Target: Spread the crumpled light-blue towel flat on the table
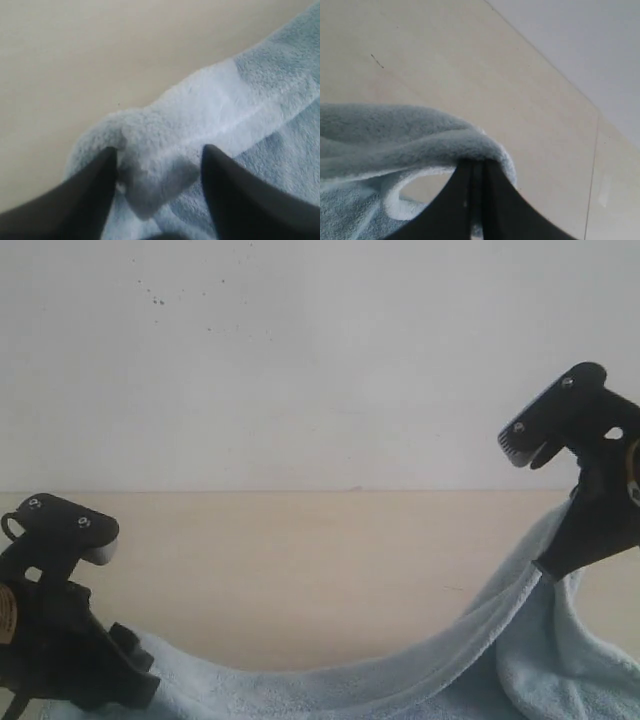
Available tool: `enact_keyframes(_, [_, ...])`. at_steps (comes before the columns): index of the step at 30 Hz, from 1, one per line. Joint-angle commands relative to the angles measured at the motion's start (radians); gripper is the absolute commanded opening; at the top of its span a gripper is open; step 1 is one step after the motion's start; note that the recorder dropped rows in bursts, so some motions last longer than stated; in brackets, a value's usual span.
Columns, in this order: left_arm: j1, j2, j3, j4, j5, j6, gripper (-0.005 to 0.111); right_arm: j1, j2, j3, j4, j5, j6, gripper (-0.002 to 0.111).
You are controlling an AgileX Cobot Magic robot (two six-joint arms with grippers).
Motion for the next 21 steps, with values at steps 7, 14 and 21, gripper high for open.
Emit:
enact_keyframes(7, [0.103, 0.049, -0.005, 0.006, -0.065, 0.003, 0.058, -0.011, 0.045, -0.006, -0.020, -0.128, 0.003, 0.000])
enact_keyframes(14, [0.016, -0.032, -0.003, -0.010, 0.008, 0.035, 0.057, -0.018, 0.093, -0.034, -0.016, -0.152, 0.011, 0.000])
enact_keyframes(21, [-0.044, 0.060, -0.003, -0.010, -0.100, 0.039, 0.057, -0.018, 0.141, -0.034, -0.014, -0.164, 0.030, 0.000])
